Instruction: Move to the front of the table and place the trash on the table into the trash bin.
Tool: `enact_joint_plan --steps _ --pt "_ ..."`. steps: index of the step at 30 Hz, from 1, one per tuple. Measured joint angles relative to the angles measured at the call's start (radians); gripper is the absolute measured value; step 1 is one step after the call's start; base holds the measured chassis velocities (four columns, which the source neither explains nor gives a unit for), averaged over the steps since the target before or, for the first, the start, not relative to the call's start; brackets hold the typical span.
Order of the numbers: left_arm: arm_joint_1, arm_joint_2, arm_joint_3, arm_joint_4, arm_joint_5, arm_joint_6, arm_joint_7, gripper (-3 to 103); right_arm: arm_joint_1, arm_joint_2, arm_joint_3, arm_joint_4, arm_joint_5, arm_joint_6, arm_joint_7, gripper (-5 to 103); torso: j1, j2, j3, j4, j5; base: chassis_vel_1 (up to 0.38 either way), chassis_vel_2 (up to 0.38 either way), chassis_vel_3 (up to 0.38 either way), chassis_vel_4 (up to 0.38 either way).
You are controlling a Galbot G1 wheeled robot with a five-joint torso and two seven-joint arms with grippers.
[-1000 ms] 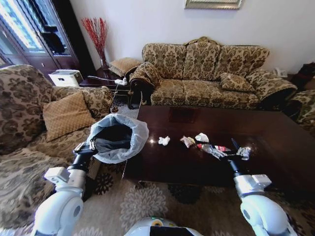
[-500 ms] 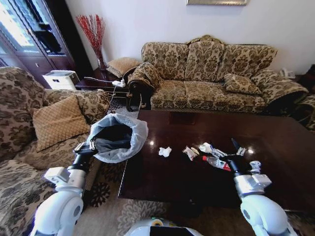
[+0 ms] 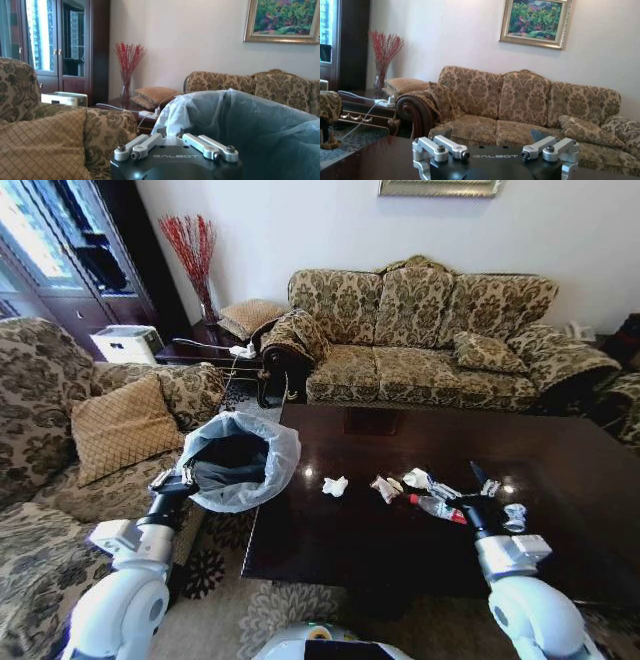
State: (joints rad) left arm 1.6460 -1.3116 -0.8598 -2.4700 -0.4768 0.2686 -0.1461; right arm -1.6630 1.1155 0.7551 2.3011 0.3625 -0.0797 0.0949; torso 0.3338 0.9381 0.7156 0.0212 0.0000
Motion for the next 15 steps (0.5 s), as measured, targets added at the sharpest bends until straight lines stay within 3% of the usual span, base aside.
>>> enact_joint_plan --steps 15 --pt "0.0 0.0 0.0 0.0 0.0 0.0 0.0 3 0.0 0.0 0.0 0.0 0.0 0.0 0.001 100 0.0 0.0 0.0 0.0001 0.0 0.0 0.0 0.0 0.0"
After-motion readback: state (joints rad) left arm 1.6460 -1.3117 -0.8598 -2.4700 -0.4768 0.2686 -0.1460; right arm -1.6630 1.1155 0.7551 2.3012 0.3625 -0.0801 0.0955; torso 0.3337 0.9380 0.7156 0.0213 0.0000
